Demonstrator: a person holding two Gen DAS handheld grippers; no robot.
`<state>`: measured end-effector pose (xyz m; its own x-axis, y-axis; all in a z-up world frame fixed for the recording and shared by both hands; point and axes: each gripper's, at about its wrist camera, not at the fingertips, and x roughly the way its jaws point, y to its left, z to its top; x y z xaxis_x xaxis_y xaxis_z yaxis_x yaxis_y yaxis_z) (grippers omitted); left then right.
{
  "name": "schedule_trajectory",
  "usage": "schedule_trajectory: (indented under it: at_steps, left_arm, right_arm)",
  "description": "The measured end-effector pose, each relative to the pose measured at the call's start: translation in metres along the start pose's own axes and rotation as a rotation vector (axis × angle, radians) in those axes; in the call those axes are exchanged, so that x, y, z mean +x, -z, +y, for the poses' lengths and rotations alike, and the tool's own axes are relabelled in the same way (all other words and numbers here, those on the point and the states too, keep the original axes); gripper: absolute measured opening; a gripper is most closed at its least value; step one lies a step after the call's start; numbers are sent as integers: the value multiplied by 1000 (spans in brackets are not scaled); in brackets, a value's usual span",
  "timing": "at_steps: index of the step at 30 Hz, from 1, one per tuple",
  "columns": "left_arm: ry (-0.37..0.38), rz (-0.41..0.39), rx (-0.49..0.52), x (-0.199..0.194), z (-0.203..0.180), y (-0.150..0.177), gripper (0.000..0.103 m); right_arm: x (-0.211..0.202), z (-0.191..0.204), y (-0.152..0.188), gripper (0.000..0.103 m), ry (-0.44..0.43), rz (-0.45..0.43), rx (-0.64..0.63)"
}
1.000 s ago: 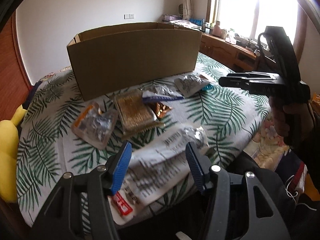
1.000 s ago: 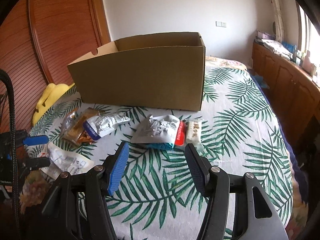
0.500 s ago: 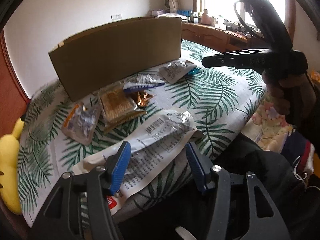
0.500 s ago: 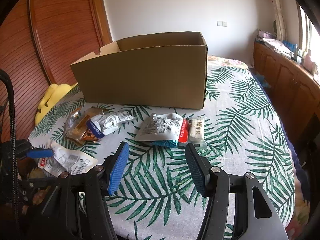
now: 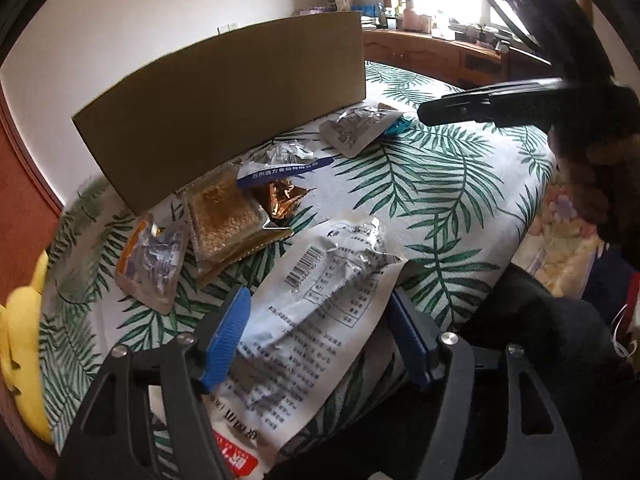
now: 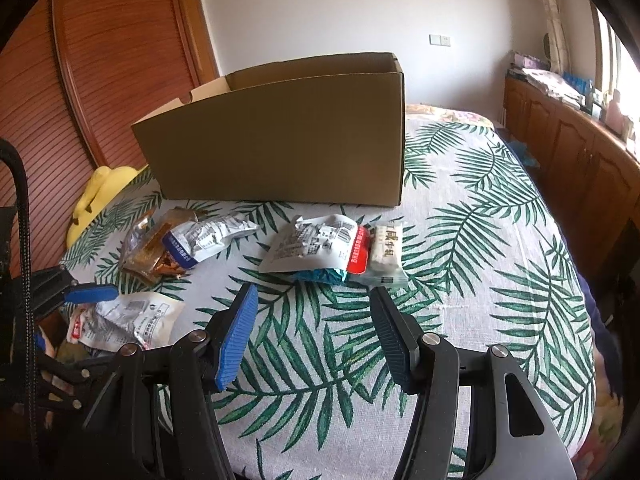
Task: Organize snacks
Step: 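Move both tools back over the remaining snack packets, then grasp the white printed packet with the left tool while the right tool grasps the white bar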
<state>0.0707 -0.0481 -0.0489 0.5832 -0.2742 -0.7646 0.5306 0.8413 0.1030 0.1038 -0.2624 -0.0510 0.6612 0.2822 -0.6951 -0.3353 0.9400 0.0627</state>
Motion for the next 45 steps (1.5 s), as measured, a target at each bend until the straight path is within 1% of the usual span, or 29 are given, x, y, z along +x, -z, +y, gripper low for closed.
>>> schedule_trajectory:
  at_steps: [4, 8, 10, 11, 12, 13, 17, 18, 21, 22, 25, 28, 35, 38, 40, 45]
  left_arm:
    - [30, 14, -54, 5, 9, -2, 71]
    - [58, 20, -93, 8, 14, -3, 70]
    - [76, 5, -97, 3, 15, -3, 53]
    - [91, -6, -99, 1, 15, -4, 49]
    - [99, -19, -104, -3, 15, -6, 42]
    - [99, -22, -106, -3, 14, -7, 39]
    - [105, -38, -116, -7, 15, -13, 29]
    - [108, -39, -121, -9, 17, -14, 27]
    - [111, -37, -140, -10, 23, -18, 24]
    - [112, -38, -144, -10, 25, -18, 23]
    - [107, -41, -144, -13, 28, -20, 21]
    - [102, -24, -136, -11, 30, -22, 22]
    - [93, 2, -105, -4, 23, -26, 24]
    - [81, -19, -106, -7, 22, -26, 19]
    - [75, -40, -107, -11, 22, -26, 16]
    - [55, -75, -95, -24, 18, -27, 12]
  right_arm:
    - [5, -7, -3, 59, 4, 4, 19]
    - [11, -17, -7, 59, 38, 3, 16]
    - [13, -25, -8, 59, 41, 8, 28]
    - [15, -29, -9, 59, 44, 13, 35]
    - [18, -34, -10, 59, 46, 18, 42]
    - [20, -38, -11, 59, 48, 22, 47]
    - [27, -49, -16, 59, 40, 35, 70]
    - [29, -51, -19, 56, 32, 37, 79]
    - [37, -55, -27, 48, 19, 47, 94]
    - [40, -55, -30, 46, 27, 53, 90]
    - [49, -52, -36, 35, 64, 69, 71]
    - [60, -50, -39, 28, 94, 87, 62]
    - [69, -48, -39, 26, 133, 103, 48]
    - [71, -43, -37, 26, 163, 100, 11]
    - [72, -42, -35, 26, 169, 95, 11]
    - [71, -42, -32, 26, 177, 89, 11]
